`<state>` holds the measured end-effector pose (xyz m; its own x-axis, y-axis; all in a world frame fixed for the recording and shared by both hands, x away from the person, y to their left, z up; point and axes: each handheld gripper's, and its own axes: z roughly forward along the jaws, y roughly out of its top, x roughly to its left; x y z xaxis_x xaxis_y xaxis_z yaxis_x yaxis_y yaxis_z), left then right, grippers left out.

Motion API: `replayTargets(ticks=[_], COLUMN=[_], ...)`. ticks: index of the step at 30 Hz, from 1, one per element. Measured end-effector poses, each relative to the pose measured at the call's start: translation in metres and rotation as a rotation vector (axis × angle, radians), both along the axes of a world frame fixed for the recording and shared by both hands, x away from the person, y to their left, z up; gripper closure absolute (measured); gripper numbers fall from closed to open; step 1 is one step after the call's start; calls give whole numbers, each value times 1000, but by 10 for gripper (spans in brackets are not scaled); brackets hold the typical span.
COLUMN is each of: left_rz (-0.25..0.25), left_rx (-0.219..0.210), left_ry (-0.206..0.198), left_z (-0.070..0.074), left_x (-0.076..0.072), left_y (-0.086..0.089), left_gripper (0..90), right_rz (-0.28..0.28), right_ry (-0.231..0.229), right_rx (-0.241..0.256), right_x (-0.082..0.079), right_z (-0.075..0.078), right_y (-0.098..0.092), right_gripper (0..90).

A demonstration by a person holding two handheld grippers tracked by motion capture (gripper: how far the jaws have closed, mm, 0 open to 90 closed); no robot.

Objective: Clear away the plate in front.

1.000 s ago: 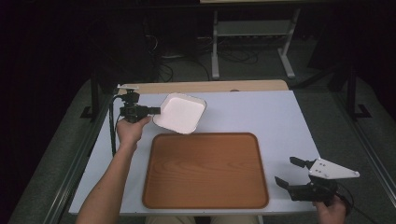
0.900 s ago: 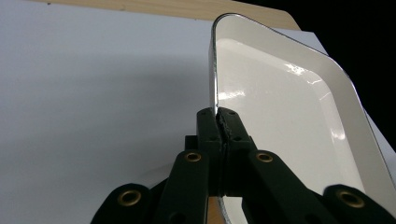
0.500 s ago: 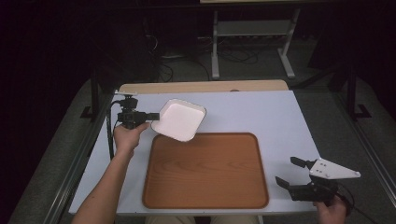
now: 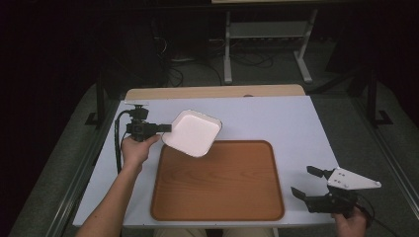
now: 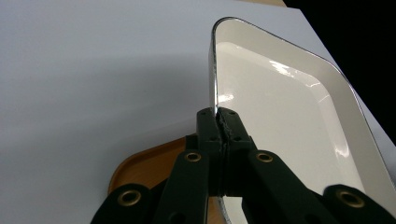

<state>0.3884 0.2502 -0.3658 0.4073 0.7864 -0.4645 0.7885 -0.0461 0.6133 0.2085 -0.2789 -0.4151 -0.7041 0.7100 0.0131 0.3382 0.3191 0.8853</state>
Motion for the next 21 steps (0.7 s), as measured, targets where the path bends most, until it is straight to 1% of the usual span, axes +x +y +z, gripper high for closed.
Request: replayTargets(ticks=[9, 13, 16, 20, 21], left_rz=[-23, -20, -21, -19, -22], left_rx=[2, -9, -2, -4, 3], left_ry=[15, 16, 17, 23, 28], left_z=[-9, -13, -15, -19, -21], left_x=[-9, -14, -18, -22, -25], left_y=[-8, -9, -10, -11, -12], left_gripper=[888, 888, 888, 888, 888], right_rz=[2, 3, 4, 5, 6], right_ry=[0, 1, 0, 0, -1], right_rx=[-2, -2, -1, 0, 0], right_x=[0, 0, 0, 0, 0], right_z=[0, 0, 0, 0, 0], right_y=[0, 1, 0, 1, 1], right_gripper=[130, 130, 130, 130, 130])
